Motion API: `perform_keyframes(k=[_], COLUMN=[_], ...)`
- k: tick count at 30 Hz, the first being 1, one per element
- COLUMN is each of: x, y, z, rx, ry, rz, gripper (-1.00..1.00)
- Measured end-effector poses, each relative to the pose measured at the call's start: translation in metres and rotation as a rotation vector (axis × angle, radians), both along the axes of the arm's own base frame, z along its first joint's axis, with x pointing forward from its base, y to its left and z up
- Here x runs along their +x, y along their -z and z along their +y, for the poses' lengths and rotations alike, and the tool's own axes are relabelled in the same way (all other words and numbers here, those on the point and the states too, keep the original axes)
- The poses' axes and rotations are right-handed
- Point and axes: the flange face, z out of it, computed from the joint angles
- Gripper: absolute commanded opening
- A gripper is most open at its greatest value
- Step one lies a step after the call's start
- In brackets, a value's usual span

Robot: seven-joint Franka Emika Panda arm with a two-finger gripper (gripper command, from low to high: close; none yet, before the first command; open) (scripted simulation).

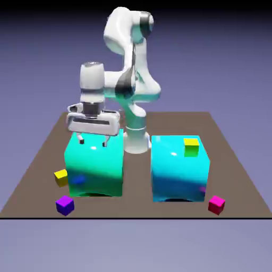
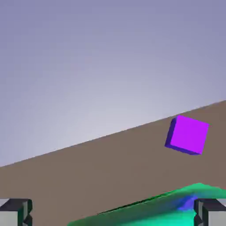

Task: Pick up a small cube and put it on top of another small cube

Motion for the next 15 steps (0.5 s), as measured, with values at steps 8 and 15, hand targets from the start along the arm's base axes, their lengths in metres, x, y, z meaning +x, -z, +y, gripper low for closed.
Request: perform_keyframes(k=[8, 15], x=[-0.027, -0.039], y=[0.034, 0.078], z=[-0.112, -0.17], rx=[0.039, 0.148], ry=[0.241, 0.388], rz=[0.352, 0.548], gripper=[0.0, 0.0])
